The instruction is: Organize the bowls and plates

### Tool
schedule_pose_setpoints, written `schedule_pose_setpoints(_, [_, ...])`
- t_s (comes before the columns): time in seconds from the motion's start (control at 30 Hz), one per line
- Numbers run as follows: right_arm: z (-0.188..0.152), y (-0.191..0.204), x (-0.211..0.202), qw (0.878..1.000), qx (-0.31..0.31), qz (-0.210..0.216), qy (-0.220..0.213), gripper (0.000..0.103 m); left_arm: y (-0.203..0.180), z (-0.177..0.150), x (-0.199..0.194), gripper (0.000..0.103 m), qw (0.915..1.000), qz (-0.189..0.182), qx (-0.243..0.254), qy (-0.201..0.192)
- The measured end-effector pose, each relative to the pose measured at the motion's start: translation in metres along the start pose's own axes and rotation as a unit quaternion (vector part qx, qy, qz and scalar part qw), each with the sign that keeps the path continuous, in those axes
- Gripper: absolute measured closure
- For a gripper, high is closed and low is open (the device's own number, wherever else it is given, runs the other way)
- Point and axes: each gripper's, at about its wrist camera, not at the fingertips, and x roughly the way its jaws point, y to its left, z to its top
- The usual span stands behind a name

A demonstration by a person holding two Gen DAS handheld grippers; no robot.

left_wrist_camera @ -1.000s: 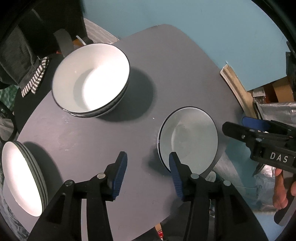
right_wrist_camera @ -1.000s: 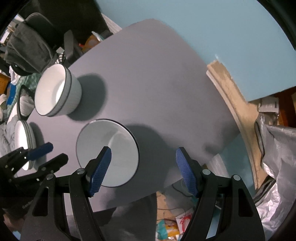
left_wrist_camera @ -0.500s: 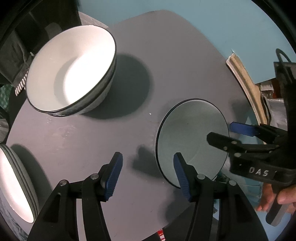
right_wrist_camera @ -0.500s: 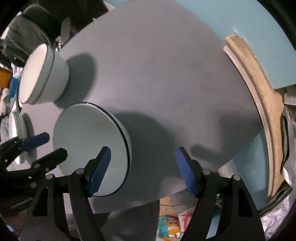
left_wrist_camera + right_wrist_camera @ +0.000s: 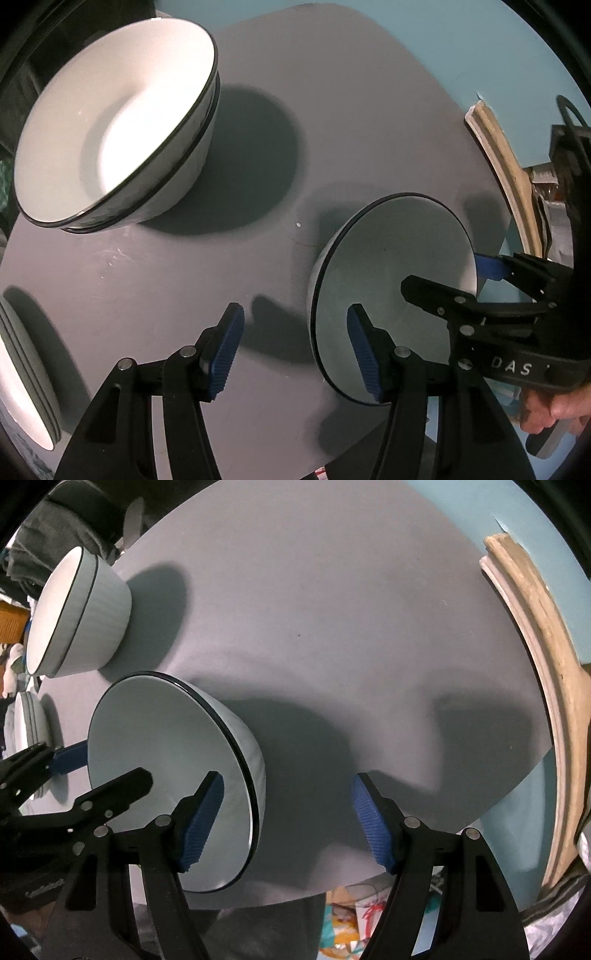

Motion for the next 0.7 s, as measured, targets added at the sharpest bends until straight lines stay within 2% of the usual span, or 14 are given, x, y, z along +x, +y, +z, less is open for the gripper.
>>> schedule_pose_setpoints(0.13, [0.003, 0.003, 0.002, 1.000, 0.002, 0.009, -0.001, 0.039, 0.001, 0.004, 0.003, 0.046, 1.0000, -0.006, -0.005, 0.001])
schedule_pose_setpoints(0.2, [0.004, -0.001, 0.004, 1.000, 0.006, 0.013, -0.001, 0.041, -0.001, 0.005, 0.006, 0.053, 0.9999, -0.009, -0.006, 0.001])
schedule_pose_setpoints(0.27, [0.005, -0.002, 0.004, 1.000, 0.008, 0.014, 0.000, 0.050, 0.000, 0.007, 0.007, 0.062, 0.9999, -0.011, -0.008, 0.004])
schedule_pose_setpoints(0.33, [0.004, -0.004, 0.007, 1.000, 0.009, 0.015, 0.004, 0.052, 0.000, 0.007, 0.009, 0.068, 0.9999, -0.013, -0.010, 0.004])
schedule_pose_setpoints(0.37, [0.003, -0.002, 0.007, 1.000, 0.008, 0.016, 0.005, 0.056, 0.001, 0.008, 0.011, 0.076, 0.9998, -0.013, -0.014, 0.006])
schedule_pose_setpoints(0.53, [0.007, 0.000, 0.010, 0.999, 0.007, 0.036, 0.018, 0.075, 0.001, 0.010, 0.013, 0.090, 0.9989, -0.036, -0.026, 0.013])
schedule_pose_setpoints(0.57, [0.006, 0.001, 0.010, 0.999, 0.007, 0.038, 0.018, 0.082, 0.001, 0.010, 0.013, 0.092, 0.9989, -0.037, -0.026, 0.013])
schedule_pose_setpoints(0.63, [0.007, 0.002, 0.012, 0.999, 0.008, 0.048, 0.021, 0.088, 0.000, 0.012, 0.012, 0.093, 0.9989, -0.038, -0.026, 0.011])
schedule_pose_setpoints(0.7, [0.009, 0.005, 0.012, 0.998, 0.009, 0.056, 0.024, 0.090, 0.000, 0.014, 0.012, 0.094, 0.9988, -0.039, -0.027, 0.010])
